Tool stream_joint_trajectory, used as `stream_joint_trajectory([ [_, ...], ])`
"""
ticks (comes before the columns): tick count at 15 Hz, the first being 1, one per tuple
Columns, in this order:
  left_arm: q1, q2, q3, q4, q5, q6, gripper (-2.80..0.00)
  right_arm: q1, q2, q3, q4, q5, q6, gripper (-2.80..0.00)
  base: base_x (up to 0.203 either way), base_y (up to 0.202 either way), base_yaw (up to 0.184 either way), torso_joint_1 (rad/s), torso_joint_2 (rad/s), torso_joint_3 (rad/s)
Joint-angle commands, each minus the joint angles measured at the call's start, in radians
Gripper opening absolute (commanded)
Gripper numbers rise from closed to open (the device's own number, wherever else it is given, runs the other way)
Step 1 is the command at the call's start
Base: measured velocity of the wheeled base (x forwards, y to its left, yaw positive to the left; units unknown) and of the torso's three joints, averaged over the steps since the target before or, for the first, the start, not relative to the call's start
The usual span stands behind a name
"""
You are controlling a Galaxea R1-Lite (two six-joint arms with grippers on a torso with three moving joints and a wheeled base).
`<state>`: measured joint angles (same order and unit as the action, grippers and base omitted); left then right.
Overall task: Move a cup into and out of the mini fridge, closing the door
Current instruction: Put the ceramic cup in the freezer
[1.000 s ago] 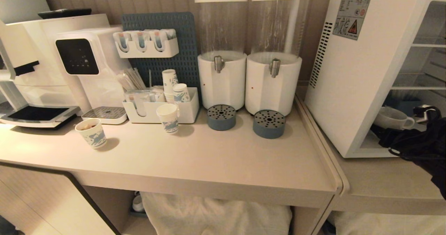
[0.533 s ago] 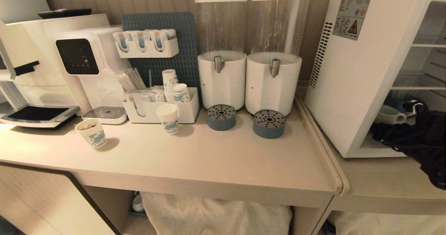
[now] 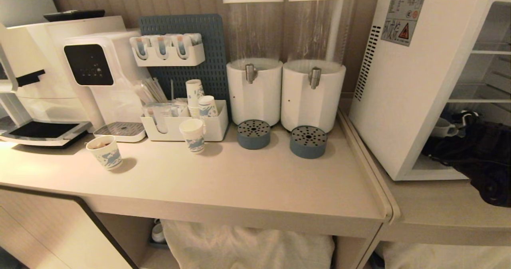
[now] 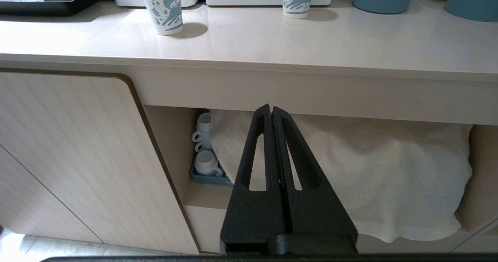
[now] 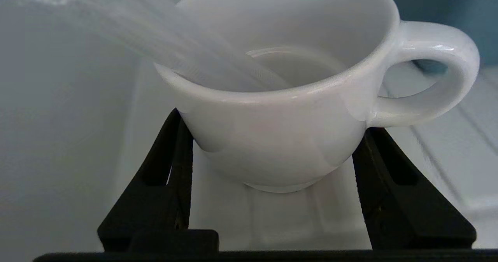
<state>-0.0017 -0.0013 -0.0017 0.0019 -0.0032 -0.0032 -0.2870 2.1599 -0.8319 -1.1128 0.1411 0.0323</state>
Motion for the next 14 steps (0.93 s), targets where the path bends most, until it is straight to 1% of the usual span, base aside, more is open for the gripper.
stream_joint_trajectory([
  [1,0.0,0.001,0.0,0.0,0.0,0.0,-2.8,0.003,0.029,-0.04,0.027,-0.001,-0.005,-2.8,0.0,0.0,0.0,0.0,0.0,0.0],
  [4,0.0,0.001,0.0,0.0,0.0,0.0,-2.8,0.006,0.065,-0.11,0.093,-0.022,-0.019,-2.8,0.0,0.0,0.0,0.0,0.0,0.0],
  [6,0.0,0.001,0.0,0.0,-0.001,0.0,-2.8,0.006,0.083,-0.128,0.104,-0.032,-0.021,-2.8,0.0,0.0,0.0,0.0,0.0,0.0],
  [9,0.0,0.001,0.0,0.0,0.0,0.0,-2.8,0.006,0.145,-0.189,0.125,-0.054,-0.045,-2.8,0.0,0.0,0.0,0.0,0.0,0.0],
  [11,0.0,0.001,0.0,0.0,0.0,0.0,-2.8,0.006,0.159,-0.228,0.172,-0.058,-0.046,-2.8,0.0,0.0,0.0,0.0,0.0,0.0],
  [12,0.0,0.001,0.0,0.0,0.0,0.0,-2.8,0.006,0.158,-0.239,0.192,-0.058,-0.046,-2.8,0.0,0.0,0.0,0.0,0.0,0.0],
  [14,0.0,0.001,0.0,0.0,0.0,0.0,-2.8,0.006,0.156,-0.239,0.192,-0.058,-0.046,-2.8,0.0,0.0,0.0,0.0,0.0,0.0],
])
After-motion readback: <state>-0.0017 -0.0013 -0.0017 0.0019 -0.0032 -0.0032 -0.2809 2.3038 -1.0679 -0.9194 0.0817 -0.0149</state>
